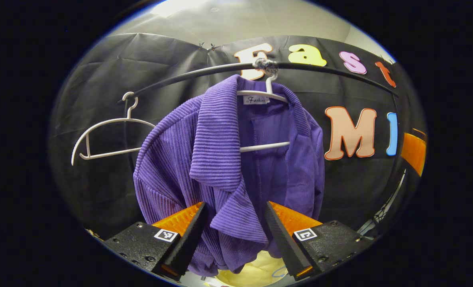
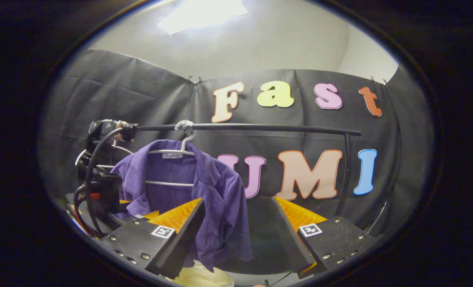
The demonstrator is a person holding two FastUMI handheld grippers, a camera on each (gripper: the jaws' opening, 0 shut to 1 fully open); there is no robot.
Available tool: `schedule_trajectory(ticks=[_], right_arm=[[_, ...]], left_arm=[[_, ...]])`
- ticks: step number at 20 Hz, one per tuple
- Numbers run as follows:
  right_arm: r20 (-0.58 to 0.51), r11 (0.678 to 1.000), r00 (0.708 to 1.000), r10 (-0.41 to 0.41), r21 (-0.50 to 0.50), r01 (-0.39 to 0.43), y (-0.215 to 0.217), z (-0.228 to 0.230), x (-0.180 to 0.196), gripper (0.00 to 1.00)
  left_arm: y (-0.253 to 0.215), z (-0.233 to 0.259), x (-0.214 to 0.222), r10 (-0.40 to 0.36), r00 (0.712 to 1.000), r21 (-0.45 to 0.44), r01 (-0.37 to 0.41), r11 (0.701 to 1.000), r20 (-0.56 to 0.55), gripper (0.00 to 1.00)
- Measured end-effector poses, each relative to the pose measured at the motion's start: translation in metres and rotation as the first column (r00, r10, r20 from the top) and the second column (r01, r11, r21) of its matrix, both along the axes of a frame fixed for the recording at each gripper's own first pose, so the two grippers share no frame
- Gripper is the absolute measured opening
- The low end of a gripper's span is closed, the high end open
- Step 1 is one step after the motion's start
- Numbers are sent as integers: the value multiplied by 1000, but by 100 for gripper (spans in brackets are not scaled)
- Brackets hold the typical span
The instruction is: Grasp the clothes on the hanger with both hands and then place them into the laundry hamper below.
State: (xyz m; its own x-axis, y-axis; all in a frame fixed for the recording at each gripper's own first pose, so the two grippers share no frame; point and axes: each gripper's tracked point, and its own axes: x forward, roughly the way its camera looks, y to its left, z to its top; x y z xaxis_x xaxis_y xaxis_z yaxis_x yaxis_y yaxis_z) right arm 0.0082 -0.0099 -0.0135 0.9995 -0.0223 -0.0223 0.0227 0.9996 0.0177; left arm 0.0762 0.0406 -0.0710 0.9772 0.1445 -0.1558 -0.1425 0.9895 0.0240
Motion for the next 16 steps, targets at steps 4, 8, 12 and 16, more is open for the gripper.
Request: schedule_trajectory(ticks=[4,8,12,16], right_arm=[[-9,1000,1000,27,4,-27,2,-10,42,98],[-13,998,998,66,-2,-66,13,-17,61,98],[-27,993,992,121,-3,-121,29,-27,82,98],[-52,985,984,171,18,-170,47,-37,99,98]], left_arm=[[1,0,12,-27,1000,-15,28,1000,7,67],[8,0,18,-31,999,-38,32,999,8,32],[12,0,12,-28,1000,-75,28,997,-1,10],[13,9,-2,-31,999,-88,32,996,9,4]])
